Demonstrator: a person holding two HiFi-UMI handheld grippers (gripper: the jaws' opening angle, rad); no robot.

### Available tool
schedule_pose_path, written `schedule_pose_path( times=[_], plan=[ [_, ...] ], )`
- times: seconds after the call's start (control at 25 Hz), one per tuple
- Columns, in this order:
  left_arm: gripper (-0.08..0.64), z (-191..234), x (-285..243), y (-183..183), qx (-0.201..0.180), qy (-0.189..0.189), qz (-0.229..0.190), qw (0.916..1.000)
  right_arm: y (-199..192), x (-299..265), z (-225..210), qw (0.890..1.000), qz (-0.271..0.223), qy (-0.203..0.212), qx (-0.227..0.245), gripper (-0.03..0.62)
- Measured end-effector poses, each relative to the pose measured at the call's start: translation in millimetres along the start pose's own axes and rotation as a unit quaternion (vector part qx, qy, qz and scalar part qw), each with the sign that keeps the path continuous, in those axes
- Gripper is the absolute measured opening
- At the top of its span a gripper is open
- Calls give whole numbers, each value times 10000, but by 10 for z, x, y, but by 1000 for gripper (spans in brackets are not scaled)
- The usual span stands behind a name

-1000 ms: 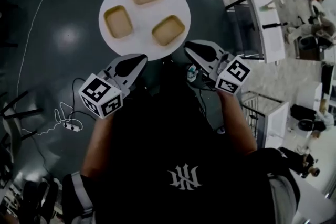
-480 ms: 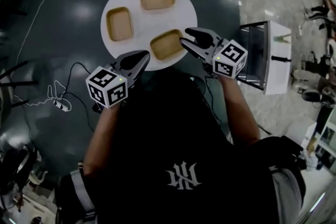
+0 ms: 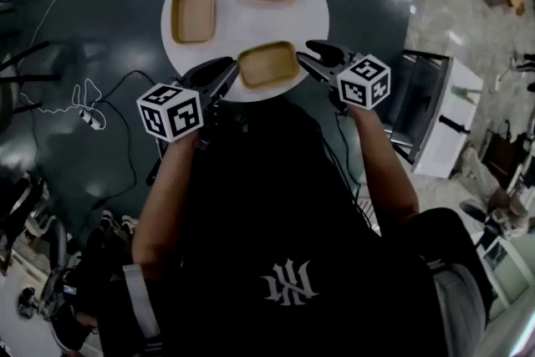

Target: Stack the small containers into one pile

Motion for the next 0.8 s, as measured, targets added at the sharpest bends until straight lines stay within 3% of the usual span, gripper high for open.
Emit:
schedule_pose_path(
  times=[0.2,0.32,0.48,0.64,0.8],
  plan=[
    [80,370,-168,-269,637,672,264,9954,-226,-174,-232,9986,372,131,-343,166],
    [98,587,-248,-441,946,883,489,9904,-301,-298,-297,9971,548,194,-496,166],
    [98,732,-336,-579,1283,1038,592,9845,-399,-388,-376,9953,694,130,-665,166],
    [107,762,-500,-707,1534,946,800,9804,-518,-457,-444,9925,854,84,-866,166],
    [112,820,-589,-808,1605,1002,967,9772,-642,-543,-492,9890,1031,17,-1064,165]
  ],
)
Point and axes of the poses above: the fingertips, and each gripper's own axes: x backward along the fingers, z to its left, y out of its top, the point moved 10 cm from there along x, backward along the fingers, and after that the axes turned 8 degrees about z, right-handed, at the moved point
